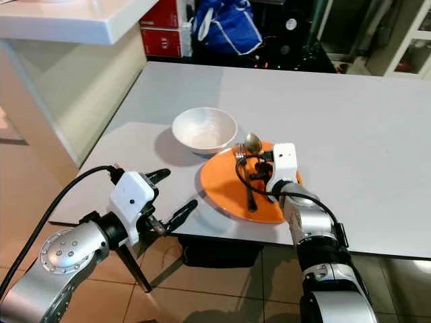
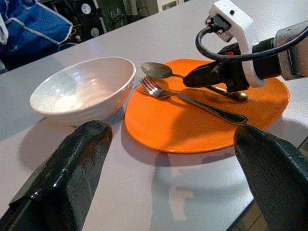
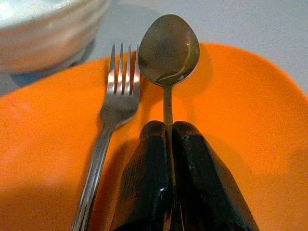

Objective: Setting the table

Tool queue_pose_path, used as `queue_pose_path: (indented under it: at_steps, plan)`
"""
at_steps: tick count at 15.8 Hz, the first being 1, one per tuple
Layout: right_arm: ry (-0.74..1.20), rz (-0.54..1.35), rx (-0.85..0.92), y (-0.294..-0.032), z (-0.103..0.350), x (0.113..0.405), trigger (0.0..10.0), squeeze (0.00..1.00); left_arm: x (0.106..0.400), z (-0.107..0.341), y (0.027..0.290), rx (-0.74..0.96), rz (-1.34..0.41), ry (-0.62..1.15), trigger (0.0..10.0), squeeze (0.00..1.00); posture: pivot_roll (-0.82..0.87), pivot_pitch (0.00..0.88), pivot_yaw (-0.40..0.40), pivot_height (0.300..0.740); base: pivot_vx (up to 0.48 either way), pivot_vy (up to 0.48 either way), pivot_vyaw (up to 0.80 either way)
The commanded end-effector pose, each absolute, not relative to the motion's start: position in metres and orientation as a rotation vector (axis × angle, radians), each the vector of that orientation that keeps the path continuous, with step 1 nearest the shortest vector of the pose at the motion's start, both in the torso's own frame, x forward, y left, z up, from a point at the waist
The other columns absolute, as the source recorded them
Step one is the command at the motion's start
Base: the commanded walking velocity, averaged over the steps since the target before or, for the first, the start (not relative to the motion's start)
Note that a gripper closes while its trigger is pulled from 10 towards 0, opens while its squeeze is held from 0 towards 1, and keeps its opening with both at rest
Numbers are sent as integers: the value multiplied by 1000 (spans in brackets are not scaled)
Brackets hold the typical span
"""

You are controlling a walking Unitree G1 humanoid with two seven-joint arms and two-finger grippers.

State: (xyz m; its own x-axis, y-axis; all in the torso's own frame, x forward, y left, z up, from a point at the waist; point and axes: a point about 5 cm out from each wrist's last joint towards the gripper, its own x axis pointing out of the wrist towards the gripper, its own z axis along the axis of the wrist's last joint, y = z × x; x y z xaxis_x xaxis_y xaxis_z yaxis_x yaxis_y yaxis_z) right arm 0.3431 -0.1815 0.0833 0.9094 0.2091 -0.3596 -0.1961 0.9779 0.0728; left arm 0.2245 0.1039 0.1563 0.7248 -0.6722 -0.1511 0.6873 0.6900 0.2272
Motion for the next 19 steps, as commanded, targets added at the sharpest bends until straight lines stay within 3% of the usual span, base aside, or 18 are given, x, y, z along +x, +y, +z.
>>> queue_pose_path:
  at_steps: [1, 19]
  plan:
    - [350, 203, 18, -182, 89, 346, 10000, 0, 221, 161, 102, 281, -785, 42, 10000, 0, -6, 35, 5, 740, 0, 0, 0]
    - [377, 172, 34, -194, 81, 333, 10000, 0, 222, 161, 98, 278, -814, 48, 10000, 0, -20, 34, 13, 740, 0, 0, 0]
